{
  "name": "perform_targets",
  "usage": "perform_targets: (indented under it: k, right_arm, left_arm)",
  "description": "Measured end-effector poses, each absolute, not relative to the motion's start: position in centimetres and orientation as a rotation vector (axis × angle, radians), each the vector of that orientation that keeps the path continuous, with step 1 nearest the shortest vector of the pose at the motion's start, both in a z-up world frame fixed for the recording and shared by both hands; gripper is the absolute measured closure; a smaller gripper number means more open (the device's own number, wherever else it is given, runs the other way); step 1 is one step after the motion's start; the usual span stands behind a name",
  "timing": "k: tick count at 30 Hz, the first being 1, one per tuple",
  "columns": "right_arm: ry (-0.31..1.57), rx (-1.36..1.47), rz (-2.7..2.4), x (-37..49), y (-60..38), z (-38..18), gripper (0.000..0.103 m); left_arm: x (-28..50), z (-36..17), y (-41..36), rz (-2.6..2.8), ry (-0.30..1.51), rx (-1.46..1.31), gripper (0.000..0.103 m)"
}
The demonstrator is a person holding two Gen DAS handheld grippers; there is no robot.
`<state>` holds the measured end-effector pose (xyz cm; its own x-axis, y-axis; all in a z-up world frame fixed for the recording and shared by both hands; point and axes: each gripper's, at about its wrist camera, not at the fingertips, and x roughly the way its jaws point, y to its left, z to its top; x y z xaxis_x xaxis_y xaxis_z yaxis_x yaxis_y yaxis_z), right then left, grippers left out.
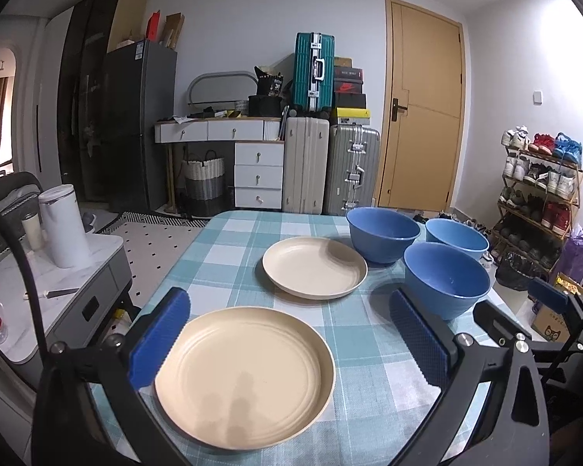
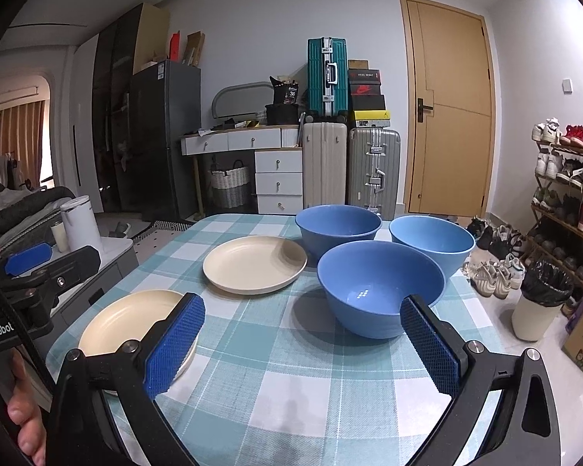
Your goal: Organize plates and bowls
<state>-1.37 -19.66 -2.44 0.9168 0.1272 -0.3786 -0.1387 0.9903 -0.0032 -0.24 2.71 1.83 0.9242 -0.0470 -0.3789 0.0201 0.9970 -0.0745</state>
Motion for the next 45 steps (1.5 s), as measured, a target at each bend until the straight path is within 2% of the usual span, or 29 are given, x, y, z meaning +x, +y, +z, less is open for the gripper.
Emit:
perform_targets:
  k: [12, 20, 24, 29, 33, 36, 41, 45]
  right_arm:
    - [0.391, -0.007, 0.147, -1.4, -19.5, -2.4, 0.001]
    - [0.363, -0.059, 0.116, -1.7, -18.6, -2.4, 0.001]
    - [0.276, -0.060, 0.108, -2.5, -18.3, -1.3, 0.001]
    - [0.275, -0.070, 0.149, -1.4, -17.7, 0.9, 0.001]
    - [0.337, -0.027, 0.192, 1.8, -17.1, 3.7, 0.001]
    - [0.391, 0.037, 0.235, 4.7, -16.7, 5.7, 0.001]
    - [0.512, 0.081, 0.381, 10.6, -15.1, 8.6, 0.001]
    - [0.665, 0.104, 0.443, 16.2, -13.6, 9.0, 0.001]
  left_arm:
    - [0.0, 1.7, 2.2, -0.028, 0.415, -0.031, 0.000]
    - [1.5, 2.4, 4.9, -0.044, 0.469, -0.166, 0.000]
    - [2.9, 3.5, 6.4, -0.048, 0.500, -0.205, 0.000]
    - [5.4, 5.8, 7.2, -0.049, 0.520, -0.124, 0.000]
    - [9.0, 7.0, 7.8, -0.063, 0.586, -0.103, 0.000]
    - [12.5, 6.7, 9.1, -0.114, 0.700, -0.191, 0.000]
    - [18.4, 5.6, 10.0, -0.138, 0.864, -0.249, 0.000]
    - [23.8, 3.3, 8.9, -0.207, 1.019, -0.164, 0.000]
